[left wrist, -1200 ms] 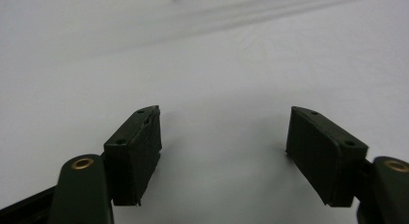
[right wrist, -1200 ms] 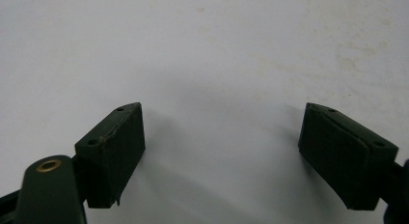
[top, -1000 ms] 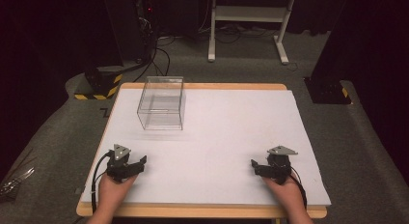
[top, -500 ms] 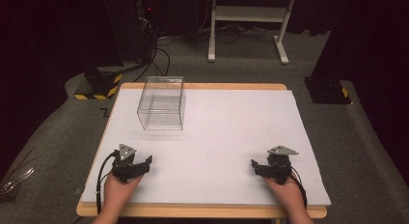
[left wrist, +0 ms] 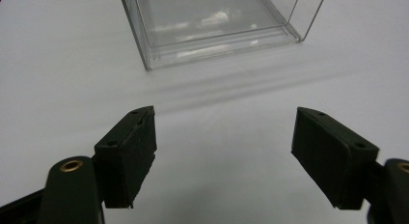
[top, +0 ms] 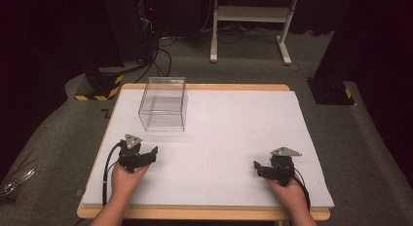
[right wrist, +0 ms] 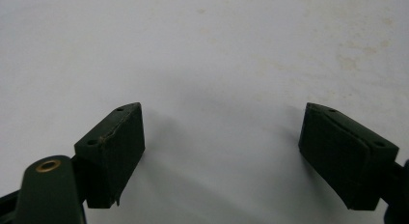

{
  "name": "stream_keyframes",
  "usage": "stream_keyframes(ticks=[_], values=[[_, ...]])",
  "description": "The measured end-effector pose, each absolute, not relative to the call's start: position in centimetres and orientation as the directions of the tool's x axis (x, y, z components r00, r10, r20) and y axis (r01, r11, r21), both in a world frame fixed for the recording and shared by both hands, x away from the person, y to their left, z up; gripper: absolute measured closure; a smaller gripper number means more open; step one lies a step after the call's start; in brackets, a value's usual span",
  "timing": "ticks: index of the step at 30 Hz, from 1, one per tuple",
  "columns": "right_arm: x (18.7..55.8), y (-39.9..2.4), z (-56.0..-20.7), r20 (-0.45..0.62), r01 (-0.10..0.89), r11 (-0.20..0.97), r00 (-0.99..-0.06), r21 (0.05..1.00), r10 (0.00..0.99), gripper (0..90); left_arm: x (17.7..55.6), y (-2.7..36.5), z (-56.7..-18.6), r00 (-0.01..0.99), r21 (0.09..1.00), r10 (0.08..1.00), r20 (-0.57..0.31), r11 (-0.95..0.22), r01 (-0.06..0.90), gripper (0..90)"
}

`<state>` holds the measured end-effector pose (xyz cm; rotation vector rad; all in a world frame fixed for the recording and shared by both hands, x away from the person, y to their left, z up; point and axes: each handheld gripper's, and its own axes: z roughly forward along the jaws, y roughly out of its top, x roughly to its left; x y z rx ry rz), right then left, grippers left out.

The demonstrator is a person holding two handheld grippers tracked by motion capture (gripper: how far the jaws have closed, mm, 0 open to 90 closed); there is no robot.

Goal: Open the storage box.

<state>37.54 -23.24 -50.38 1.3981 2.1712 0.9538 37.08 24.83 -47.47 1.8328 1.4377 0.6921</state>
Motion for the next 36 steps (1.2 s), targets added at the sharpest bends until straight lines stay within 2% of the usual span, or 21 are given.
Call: stream_keyframes(ticks=[11, 20, 33, 36], values=[[37.5, -23.2, -50.4, 0.040, 0.640, 0.272, -0.429, 0.718, 0.903, 16.2, 39.5, 24.2, -45.9, 0.242, 0.794, 0.970, 0.019, -0.162, 0.586, 21.4], [37.6, -23.3, -50.4, 0.040, 0.639, 0.273, -0.431, 0.719, 0.902, 16.2, 41.4, 23.6, -45.5, 0.247, 0.802, 0.969, 0.014, -0.158, 0.575, 16.6], [37.6, -23.3, -50.4, 0.045, 0.641, 0.269, -0.429, 0.719, 0.902, 16.1, 43.3, 23.2, -45.3, 0.217, 0.825, 0.976, -0.032, -0.097, 0.556, 14.1], [37.6, -23.3, -50.4, 0.043, 0.639, 0.271, -0.431, 0.720, 0.901, 16.2, 43.8, 22.9, -45.4, 0.227, 0.817, 0.973, -0.025, -0.112, 0.566, 10.9]])
